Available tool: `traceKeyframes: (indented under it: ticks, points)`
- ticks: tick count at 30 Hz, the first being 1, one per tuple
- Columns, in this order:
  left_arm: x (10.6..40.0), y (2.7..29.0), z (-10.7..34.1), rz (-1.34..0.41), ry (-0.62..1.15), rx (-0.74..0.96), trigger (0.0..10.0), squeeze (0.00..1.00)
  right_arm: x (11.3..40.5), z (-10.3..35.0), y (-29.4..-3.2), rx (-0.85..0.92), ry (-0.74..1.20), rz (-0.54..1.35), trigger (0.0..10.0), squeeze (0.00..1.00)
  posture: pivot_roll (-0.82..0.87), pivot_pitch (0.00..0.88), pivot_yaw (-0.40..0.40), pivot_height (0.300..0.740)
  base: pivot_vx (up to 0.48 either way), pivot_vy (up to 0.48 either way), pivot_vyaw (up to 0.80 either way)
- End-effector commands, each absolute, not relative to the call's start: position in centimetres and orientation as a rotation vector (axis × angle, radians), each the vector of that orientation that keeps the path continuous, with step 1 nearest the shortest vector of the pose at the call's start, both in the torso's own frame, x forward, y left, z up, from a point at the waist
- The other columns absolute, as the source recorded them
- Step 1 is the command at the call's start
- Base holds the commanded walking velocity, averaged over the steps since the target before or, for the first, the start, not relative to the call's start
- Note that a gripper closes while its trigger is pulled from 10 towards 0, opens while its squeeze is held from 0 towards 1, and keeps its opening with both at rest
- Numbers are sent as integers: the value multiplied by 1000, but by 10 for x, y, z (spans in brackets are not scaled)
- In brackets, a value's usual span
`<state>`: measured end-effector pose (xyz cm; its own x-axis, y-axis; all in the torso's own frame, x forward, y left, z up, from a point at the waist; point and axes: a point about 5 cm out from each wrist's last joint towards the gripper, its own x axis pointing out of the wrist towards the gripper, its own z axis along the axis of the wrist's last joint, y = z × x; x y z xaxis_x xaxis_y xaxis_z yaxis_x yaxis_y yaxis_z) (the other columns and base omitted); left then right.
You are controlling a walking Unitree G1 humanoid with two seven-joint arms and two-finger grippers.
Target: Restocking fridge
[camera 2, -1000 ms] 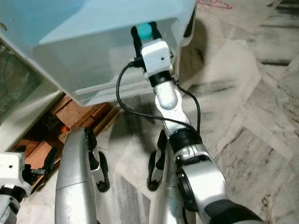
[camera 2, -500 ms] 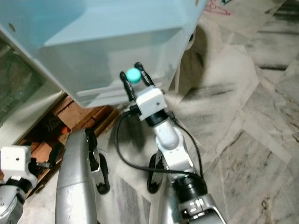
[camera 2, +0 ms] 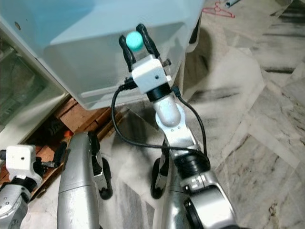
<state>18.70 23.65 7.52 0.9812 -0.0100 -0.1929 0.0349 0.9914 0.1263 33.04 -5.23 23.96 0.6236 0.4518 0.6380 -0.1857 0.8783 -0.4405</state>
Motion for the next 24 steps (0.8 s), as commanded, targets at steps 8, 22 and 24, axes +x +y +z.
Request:
traceKeyframes:
  ticks: [8,22,24]
  points:
    - [167,242,76,-14,231,153,10000,0,356,234,-55,-514,-812,312,10000,0,336,348,-21,524,0,0,0]
    - [160,243,78,-26,253,163,10000,0,373,156,-65,-445,-339,309,10000,0,355,372,-14,524,0,0,0]
    - [160,243,78,-27,254,163,10000,0,373,152,-65,-422,-302,321,10000,0,355,374,-12,524,0,0,0]
